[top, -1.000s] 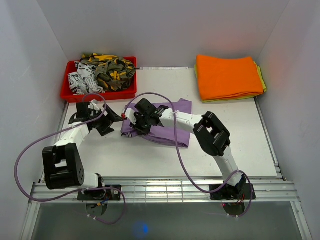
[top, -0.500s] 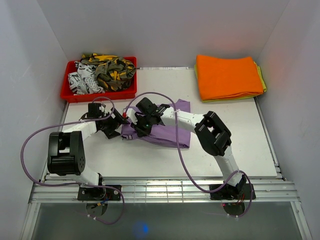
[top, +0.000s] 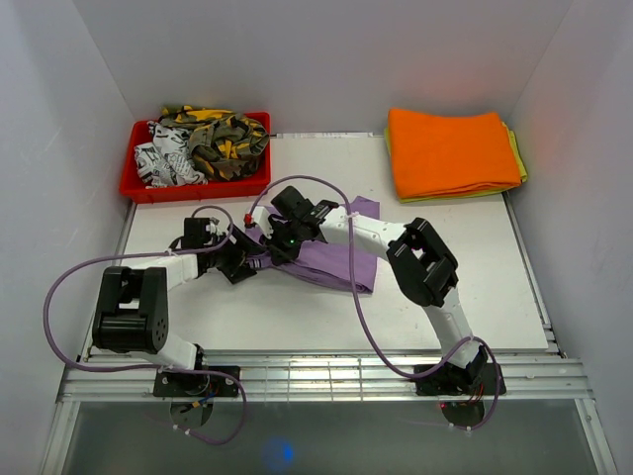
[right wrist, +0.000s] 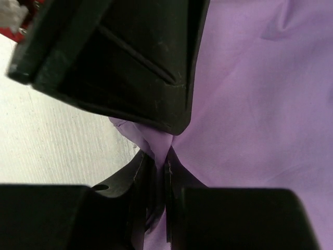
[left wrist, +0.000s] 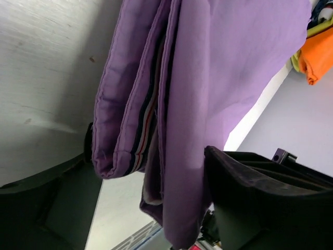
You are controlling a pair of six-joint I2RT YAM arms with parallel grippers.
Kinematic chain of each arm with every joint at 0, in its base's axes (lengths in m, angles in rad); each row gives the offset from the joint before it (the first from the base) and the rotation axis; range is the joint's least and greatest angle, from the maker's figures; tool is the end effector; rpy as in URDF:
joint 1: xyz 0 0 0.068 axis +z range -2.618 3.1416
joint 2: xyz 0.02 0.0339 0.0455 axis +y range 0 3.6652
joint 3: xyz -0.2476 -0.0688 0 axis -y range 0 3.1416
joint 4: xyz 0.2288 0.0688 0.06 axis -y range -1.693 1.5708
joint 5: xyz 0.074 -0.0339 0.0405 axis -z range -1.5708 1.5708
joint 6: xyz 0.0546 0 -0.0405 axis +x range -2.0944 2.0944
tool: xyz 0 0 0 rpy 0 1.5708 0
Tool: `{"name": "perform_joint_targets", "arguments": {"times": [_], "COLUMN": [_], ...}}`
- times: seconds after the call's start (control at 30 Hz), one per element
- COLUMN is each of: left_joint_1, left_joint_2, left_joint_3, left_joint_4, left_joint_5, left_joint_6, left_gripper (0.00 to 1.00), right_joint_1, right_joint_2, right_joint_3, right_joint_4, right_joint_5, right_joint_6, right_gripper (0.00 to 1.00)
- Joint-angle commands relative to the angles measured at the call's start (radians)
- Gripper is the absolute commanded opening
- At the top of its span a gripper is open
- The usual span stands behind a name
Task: Fold and stack the trousers
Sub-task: Fold the trousers
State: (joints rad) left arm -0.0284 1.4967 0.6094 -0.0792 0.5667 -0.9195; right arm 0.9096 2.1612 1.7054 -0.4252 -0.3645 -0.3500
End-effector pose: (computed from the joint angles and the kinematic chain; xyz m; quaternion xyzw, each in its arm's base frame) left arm 0.2600 -0.0367 0.1221 -0.3200 0.8630 -0.3679 0.1324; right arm 0.2728 0.3823 0.1759 -0.5946 0.7119 0.2558 0.2725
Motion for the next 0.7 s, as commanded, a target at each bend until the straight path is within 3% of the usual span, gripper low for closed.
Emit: {"name": "perform_joint_targets", "arguments": {"times": [0.0,0.17,0.27,0.3,0.37,0.4,0.47,0.53,0.57,0.63,0.67], "left_joint_1": [-0.015,-0.015,-0.015,-0.015,-0.015,-0.015,-0.013,-0.015,-0.015,-0.015,-0.015], "left_joint_2": [0.014,0.077,0.1,0.108,0.122,0.125,0.134,0.154,0.161,0.189,0.195], "left_joint_3": [-0.007,0.012,0.024,0.024,0.026,0.026,0.038,0.05,0.07,0.087,0.098], "left_joint_4": [0.048,0.061,0.049,0.048,0.047,0.047,0.041,0.032,0.012,0.001,-0.001], "left_joint_5": [-0.034,-0.053,-0.067,-0.067,-0.065,-0.065,-0.054,-0.042,-0.039,-0.021,-0.016], "left_joint_6": [-0.056,-0.067,-0.067,-0.07,-0.073,-0.077,-0.079,-0.071,-0.068,-0.071,-0.077], "left_gripper": [0.83,0.68,0.54,0.42,0.27,0.17,0.13,0.1,0.08,0.03,0.0], "right_joint_1": [-0.005,-0.003,-0.002,-0.003,-0.006,-0.006,-0.018,-0.037,-0.064,-0.13,-0.158], "right_joint_2": [0.003,-0.032,-0.06,-0.07,-0.122,-0.144,-0.225,-0.291,-0.357,-0.423,-0.484], "right_joint_3": [0.045,-0.016,-0.044,-0.059,-0.079,-0.099,-0.128,-0.176,-0.191,-0.24,-0.259], "right_joint_4": [-0.001,0.0,-0.004,-0.004,-0.006,-0.01,-0.03,-0.053,-0.079,-0.104,-0.127], "right_joint_5": [-0.04,-0.033,-0.022,-0.013,-0.004,-0.001,0.007,0.006,0.006,0.002,0.002], "right_joint_6": [0.022,0.023,0.019,0.025,0.035,0.043,0.057,0.069,0.095,0.132,0.181], "right_gripper": [0.08,0.08,0.09,0.12,0.23,0.37,0.55,0.65,0.76,0.85,0.95]}}
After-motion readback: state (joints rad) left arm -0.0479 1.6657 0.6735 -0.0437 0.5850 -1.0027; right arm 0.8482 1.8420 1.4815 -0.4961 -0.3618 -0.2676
